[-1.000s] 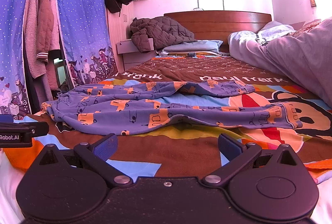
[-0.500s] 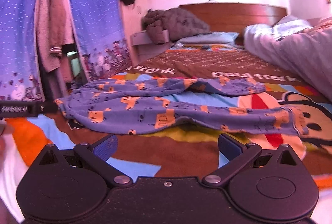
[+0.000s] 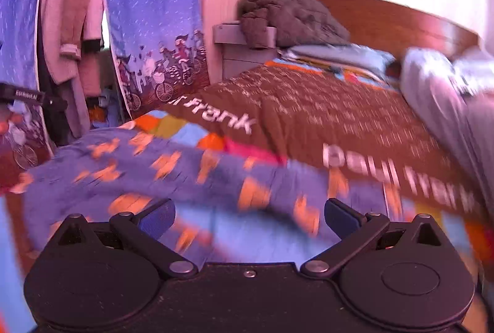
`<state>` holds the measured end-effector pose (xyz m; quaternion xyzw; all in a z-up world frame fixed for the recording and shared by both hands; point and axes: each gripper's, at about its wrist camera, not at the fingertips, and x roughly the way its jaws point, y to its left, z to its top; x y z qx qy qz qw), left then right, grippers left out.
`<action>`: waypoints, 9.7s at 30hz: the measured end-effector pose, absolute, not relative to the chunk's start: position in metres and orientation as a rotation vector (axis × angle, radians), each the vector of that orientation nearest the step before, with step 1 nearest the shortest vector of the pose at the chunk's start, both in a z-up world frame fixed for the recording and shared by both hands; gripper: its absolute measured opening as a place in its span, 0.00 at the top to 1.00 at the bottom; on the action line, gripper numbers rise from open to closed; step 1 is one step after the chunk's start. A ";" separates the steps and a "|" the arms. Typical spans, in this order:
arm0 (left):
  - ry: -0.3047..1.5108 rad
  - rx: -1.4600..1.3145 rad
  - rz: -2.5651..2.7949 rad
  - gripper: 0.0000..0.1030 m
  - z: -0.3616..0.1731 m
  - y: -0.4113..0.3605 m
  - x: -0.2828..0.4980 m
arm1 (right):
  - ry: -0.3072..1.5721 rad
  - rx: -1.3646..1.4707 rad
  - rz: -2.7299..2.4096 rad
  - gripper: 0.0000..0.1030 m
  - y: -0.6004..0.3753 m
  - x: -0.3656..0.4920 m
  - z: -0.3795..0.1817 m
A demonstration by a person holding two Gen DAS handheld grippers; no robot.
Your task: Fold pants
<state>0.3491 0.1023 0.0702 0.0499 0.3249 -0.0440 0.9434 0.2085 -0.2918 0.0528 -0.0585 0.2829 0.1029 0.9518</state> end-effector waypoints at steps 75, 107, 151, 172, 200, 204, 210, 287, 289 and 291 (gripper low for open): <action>0.702 0.699 -0.371 0.99 -0.013 0.028 0.147 | 0.641 -0.364 0.375 1.00 -0.232 0.087 -0.007; 0.644 0.376 -0.656 0.34 0.007 -0.099 0.116 | 0.676 0.190 -0.061 0.33 -0.391 0.022 0.001; 0.757 0.847 -0.818 1.00 -0.051 -0.254 0.103 | 0.588 0.811 -0.278 0.83 -0.548 -0.002 -0.042; 0.639 0.251 -0.685 0.57 -0.027 -0.173 0.156 | 0.638 0.184 -0.165 0.01 -0.454 0.033 -0.014; 0.855 -0.128 -0.730 0.98 -0.076 -0.135 0.206 | 1.080 -0.047 -0.050 0.98 -0.334 0.350 -0.028; 0.818 0.004 -0.692 0.99 -0.055 -0.148 0.193 | 0.949 0.112 -0.065 0.98 -0.371 0.315 0.010; 0.782 0.274 -0.689 0.99 -0.025 -0.172 0.164 | 0.778 0.407 -0.088 0.98 -0.440 0.213 0.055; 0.840 0.173 -0.756 0.35 -0.015 -0.373 0.225 | 0.683 0.633 -0.210 0.72 -0.528 0.029 -0.046; 0.823 0.169 -0.695 0.32 -0.014 -0.341 0.216 | 0.637 0.583 -0.209 0.60 -0.522 0.028 -0.038; 0.839 0.160 -0.626 0.32 -0.021 -0.304 0.206 | 0.591 0.521 -0.176 0.57 -0.512 0.030 -0.030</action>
